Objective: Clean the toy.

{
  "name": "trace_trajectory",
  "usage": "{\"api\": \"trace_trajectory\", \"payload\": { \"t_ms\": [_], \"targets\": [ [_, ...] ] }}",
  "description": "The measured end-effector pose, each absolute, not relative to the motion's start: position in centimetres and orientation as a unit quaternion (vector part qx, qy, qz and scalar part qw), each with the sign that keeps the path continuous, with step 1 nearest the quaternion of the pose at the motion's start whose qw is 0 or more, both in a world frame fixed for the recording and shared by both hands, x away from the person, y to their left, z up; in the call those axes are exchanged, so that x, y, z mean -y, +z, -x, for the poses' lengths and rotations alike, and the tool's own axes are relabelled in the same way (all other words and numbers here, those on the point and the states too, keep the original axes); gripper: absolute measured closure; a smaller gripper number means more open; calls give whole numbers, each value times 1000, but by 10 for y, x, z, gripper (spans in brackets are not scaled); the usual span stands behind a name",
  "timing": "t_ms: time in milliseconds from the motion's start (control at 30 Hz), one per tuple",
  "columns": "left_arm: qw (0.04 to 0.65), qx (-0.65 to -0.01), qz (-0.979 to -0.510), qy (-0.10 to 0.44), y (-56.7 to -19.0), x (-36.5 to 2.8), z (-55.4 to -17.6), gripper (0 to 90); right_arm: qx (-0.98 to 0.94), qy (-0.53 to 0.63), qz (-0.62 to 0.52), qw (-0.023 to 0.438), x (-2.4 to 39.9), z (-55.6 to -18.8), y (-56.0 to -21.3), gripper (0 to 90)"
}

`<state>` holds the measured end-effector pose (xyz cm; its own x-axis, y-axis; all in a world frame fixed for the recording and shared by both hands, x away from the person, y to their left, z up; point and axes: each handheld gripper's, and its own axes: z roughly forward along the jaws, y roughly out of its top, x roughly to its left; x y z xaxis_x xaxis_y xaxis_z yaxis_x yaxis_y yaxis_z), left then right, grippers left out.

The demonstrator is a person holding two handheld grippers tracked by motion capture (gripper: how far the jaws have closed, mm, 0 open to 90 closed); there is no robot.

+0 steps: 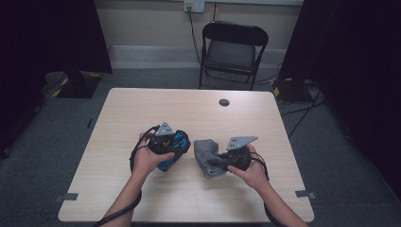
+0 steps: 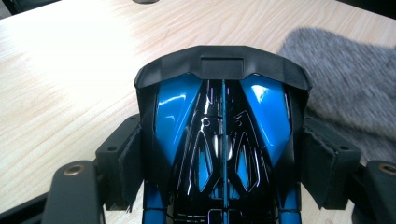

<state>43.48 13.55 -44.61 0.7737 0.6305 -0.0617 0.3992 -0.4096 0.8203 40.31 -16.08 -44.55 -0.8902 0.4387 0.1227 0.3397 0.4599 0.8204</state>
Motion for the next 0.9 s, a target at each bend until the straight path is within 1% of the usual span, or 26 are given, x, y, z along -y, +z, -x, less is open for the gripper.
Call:
{"api": "trace_trajectory", "payload": {
  "t_ms": [33, 67, 300, 567, 900],
  "targets": [
    [446, -310, -829, 130, -446, -136, -435, 256, -853, 467, -228, 53, 161, -403, -445, 752],
    [445, -306, -832, 128, -446, -133, -434, 256, -849, 465, -243, 64, 166, -409, -443, 751],
    [450, -291, -836, 119, -444, -122, -431, 256, -845, 460, -260, 78, 173, -429, -435, 751],
    [450, -277, -842, 110, -444, -112, -427, 256, -847, 457, -262, 77, 161, -451, -429, 749],
    [448, -258, -851, 97, -445, -101, -423, 256, -852, 455, -248, 75, 142, -459, -425, 748]
  ]
}}
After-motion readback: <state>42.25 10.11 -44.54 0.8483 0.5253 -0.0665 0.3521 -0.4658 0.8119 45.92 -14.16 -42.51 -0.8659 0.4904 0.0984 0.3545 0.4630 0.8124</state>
